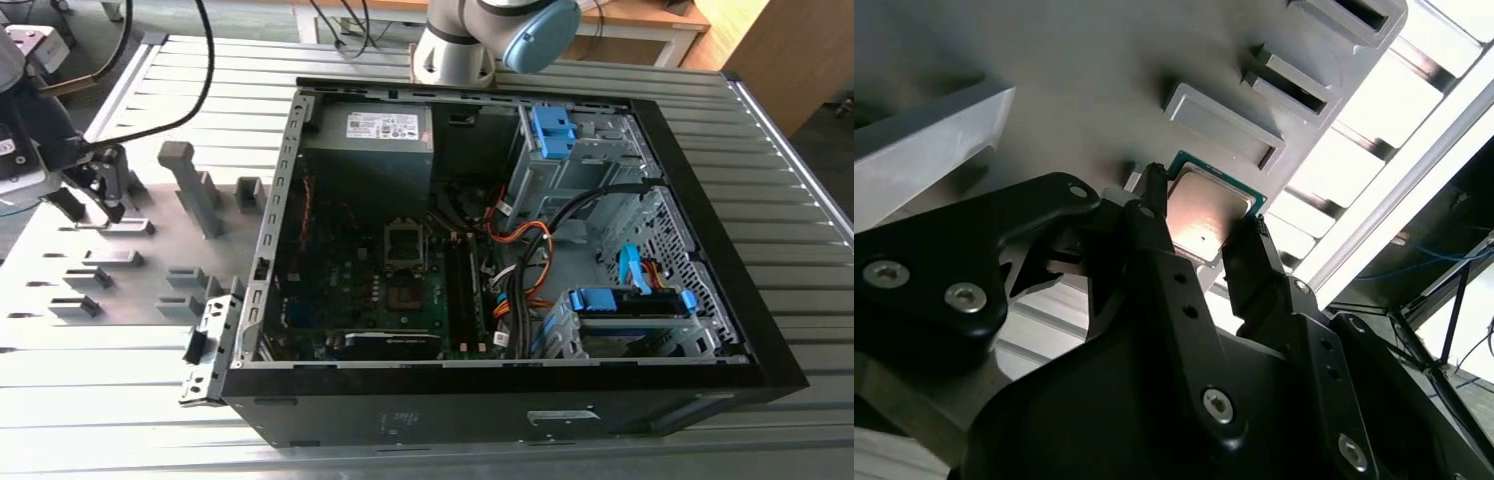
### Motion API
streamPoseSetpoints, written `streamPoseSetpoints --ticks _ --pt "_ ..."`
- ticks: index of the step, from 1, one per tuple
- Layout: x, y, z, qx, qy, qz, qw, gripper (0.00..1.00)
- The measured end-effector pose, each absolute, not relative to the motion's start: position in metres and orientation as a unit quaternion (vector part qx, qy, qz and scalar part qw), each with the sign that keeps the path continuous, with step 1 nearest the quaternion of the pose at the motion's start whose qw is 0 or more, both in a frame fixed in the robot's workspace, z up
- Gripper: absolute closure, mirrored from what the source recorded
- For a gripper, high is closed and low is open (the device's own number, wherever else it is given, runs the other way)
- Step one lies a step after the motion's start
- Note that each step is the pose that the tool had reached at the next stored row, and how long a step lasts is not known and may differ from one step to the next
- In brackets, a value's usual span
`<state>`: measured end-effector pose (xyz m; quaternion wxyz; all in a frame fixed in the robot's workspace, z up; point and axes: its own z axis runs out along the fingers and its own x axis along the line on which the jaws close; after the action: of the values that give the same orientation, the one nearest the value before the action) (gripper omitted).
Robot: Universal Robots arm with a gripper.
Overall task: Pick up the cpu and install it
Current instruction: 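Pick up the cpu and move it towards the insertion slot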
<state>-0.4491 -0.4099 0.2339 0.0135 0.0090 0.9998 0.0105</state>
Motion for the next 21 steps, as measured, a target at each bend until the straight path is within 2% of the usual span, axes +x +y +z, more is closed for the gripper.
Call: streamPoseSetpoints --ticks 21 --pt "-0.448 -0.410 0.296 0.009 1.000 0.011 0.014 0.53"
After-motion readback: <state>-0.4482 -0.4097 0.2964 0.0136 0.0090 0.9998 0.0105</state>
